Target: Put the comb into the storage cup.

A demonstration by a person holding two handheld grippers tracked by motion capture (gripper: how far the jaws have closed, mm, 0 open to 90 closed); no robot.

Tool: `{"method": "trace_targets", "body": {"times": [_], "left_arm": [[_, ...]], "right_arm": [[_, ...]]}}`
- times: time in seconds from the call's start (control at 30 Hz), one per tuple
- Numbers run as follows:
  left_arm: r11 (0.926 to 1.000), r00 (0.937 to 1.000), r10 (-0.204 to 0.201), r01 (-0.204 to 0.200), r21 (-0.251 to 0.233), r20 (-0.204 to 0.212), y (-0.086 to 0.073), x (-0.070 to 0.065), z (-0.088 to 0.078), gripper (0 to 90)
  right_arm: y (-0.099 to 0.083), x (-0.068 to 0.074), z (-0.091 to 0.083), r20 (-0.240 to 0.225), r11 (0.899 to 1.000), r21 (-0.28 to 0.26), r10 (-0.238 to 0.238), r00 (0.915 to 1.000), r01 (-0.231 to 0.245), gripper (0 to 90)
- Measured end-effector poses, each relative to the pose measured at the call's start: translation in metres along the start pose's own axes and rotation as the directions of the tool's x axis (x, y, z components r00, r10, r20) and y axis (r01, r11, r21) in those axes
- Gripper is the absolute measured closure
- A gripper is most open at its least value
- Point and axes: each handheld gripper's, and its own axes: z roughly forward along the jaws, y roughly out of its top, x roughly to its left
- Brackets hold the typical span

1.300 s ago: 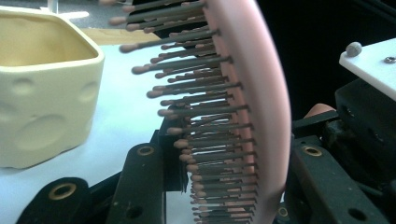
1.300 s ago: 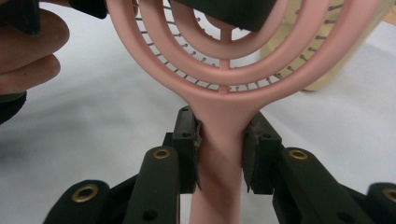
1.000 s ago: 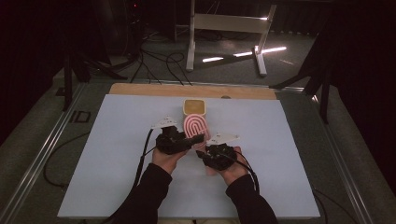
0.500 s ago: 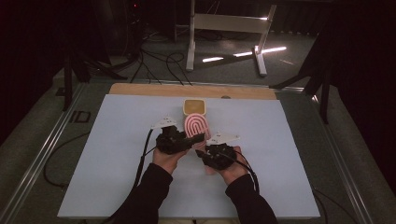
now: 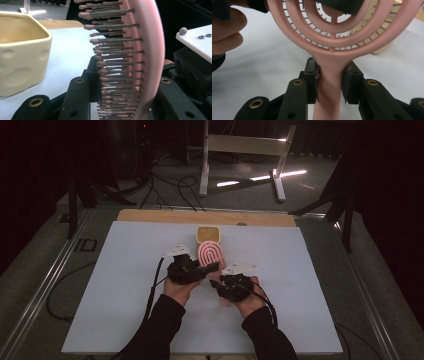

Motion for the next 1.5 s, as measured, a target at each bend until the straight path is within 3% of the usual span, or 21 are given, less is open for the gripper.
{"method": "trace_targets", "body": {"times": [0.53,0.83,0.9,1.0,1.5], "left_arm": [[0.9999,0.9995,0.014,-0.014,-0.003,-0.027,0.003,0.002,-0.004,64.1],[0.9997,0.999,0.015,-0.016,-0.016,-0.042,0.006,0.004,-0.009,64.1],[0.9997,0.9988,0.012,-0.013,-0.021,-0.048,0.008,0.006,-0.012,64.1],[0.9995,0.9986,0.013,-0.015,-0.026,-0.051,0.009,0.007,-0.014,64.1],[0.9986,0.9969,0.018,-0.022,-0.049,-0.076,0.021,0.01,-0.023,64.1]], "right_arm": [[0.0,-0.001,-0.005,0.026,1.0,-0.014,0.006,0.9997,-0.006,56.0],[-0.001,-0.002,-0.01,0.017,0.999,-0.038,0.008,0.9998,-0.007,32.6],[-0.001,-0.001,-0.012,0.025,0.999,-0.045,0.003,0.9997,-0.002,17.8],[-0.002,-0.001,-0.014,0.042,0.998,-0.054,0.013,0.999,-0.011,9.1],[-0.02,-0.014,-0.029,0.047,0.994,-0.099,0.053,0.9975,-0.048,7.9]]}}
